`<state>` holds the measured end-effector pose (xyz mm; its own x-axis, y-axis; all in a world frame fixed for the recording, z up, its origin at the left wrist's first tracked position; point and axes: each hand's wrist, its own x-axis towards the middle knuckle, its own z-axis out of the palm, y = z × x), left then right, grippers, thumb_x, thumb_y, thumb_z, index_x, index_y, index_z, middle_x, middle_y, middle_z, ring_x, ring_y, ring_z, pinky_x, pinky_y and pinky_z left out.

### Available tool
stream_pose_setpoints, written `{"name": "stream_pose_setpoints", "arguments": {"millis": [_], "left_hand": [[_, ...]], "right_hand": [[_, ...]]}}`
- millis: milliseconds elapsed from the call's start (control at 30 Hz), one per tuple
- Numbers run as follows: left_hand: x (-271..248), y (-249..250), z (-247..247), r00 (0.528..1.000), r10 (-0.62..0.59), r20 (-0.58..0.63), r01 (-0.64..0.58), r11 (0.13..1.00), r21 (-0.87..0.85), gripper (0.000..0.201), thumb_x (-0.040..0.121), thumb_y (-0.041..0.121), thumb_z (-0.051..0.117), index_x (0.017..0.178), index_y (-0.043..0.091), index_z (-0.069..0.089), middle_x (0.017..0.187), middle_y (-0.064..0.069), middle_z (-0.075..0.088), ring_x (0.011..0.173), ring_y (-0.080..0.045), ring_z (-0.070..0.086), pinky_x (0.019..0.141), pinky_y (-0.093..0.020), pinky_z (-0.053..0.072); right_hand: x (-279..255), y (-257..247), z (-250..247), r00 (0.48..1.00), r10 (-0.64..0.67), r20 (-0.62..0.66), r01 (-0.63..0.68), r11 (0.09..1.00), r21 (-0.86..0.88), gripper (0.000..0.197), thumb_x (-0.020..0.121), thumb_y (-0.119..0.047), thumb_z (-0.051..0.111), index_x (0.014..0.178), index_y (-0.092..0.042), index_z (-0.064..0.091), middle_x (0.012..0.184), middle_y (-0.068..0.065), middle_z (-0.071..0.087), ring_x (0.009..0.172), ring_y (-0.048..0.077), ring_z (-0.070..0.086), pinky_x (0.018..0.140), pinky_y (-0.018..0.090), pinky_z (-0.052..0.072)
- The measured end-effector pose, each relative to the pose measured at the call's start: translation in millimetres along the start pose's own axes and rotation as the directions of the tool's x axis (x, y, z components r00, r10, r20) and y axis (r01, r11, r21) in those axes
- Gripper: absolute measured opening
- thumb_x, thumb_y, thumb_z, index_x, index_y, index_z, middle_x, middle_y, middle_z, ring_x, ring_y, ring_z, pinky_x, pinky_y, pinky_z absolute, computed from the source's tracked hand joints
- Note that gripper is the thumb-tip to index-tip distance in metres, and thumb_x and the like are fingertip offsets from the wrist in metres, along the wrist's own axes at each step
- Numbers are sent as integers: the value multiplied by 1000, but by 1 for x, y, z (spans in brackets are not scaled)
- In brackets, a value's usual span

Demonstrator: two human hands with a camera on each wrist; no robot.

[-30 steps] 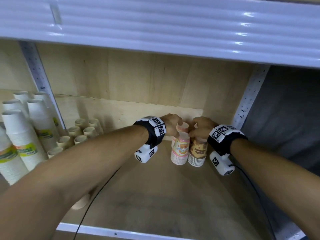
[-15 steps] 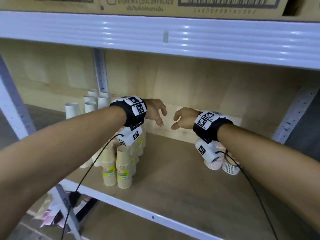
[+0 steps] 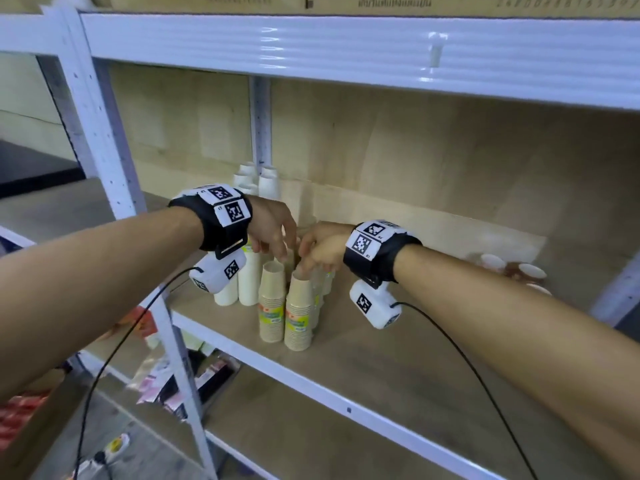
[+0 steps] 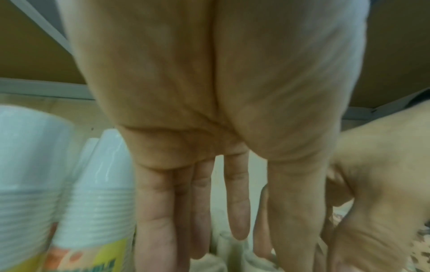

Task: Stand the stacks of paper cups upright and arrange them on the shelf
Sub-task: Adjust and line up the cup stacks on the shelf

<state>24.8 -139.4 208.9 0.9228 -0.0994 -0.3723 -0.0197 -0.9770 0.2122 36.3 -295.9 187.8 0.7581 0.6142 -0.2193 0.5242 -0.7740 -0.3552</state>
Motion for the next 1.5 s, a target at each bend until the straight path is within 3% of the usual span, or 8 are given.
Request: {"name": "stream_pose_setpoints", "arguments": {"millis": [300,500,700,900,1100,1300,1400,1500], "left_hand": [[4,-9,28,1000,14,25,-13,999,-41,32,78,20,80,108,21,70,107,-9,70,83,-18,69,64,-26,59],[3,-12,40,1000,-18,12,18,1000,-4,41,77,20,81,115,20,65,108,-7,68,84,-28,73,77,-42,62],[-1,-13,40,1000,1,-2,-1,1000,-11,40,80,18,79,117,20,64,110,-4,66,77,-24,73,74,-34,61],[2,-4,34,999,31,8,-31,999,9,30,80,18,78,107,22,65,104,0,68,68,-15,71,69,-29,59],[14,24,26,993,97,70,-95,995,-40,32,80,9,78,110,11,68,106,-11,68,97,-30,70,81,-38,61],[31,66,8,982,184,44,-182,982,-53,21,77,9,79,94,20,71,107,-15,69,88,-31,72,80,-41,61],[42,89,-2,972,233,-36,-234,972,-15,19,77,10,78,90,22,70,93,-7,72,79,-28,71,63,-28,57],[62,108,-8,958,261,-121,-260,965,26,23,76,10,77,93,23,71,97,-6,73,85,-29,72,70,-31,59]], "right_hand": [[1,-8,8,998,-7,-57,4,998,-57,37,76,-29,80,106,-10,69,71,-4,58,66,13,57,62,25,46],[4,-11,22,999,-5,-43,3,998,-64,44,78,-30,80,114,-7,68,78,-1,61,59,8,54,56,22,45],[5,-14,25,999,-34,-13,32,996,-82,42,81,-26,78,114,-2,68,108,13,70,77,17,60,72,31,54],[-2,-10,20,999,-43,2,43,994,-105,39,83,-22,76,116,-1,67,92,5,62,59,7,52,53,19,44],[-13,10,6,1000,27,9,-26,996,-90,34,82,-20,76,111,-3,69,78,-1,62,53,5,55,51,18,49],[-29,51,-21,989,133,-64,-141,981,-133,28,76,-25,79,98,-10,73,82,4,69,60,11,58,61,28,52],[-37,73,-36,970,199,-138,-220,963,-158,32,75,-25,79,101,-7,73,98,10,72,66,14,60,74,35,57],[-42,95,-48,943,254,-215,-290,944,-159,32,77,-23,79,102,-5,74,95,9,71,72,17,60,69,31,55]]}}
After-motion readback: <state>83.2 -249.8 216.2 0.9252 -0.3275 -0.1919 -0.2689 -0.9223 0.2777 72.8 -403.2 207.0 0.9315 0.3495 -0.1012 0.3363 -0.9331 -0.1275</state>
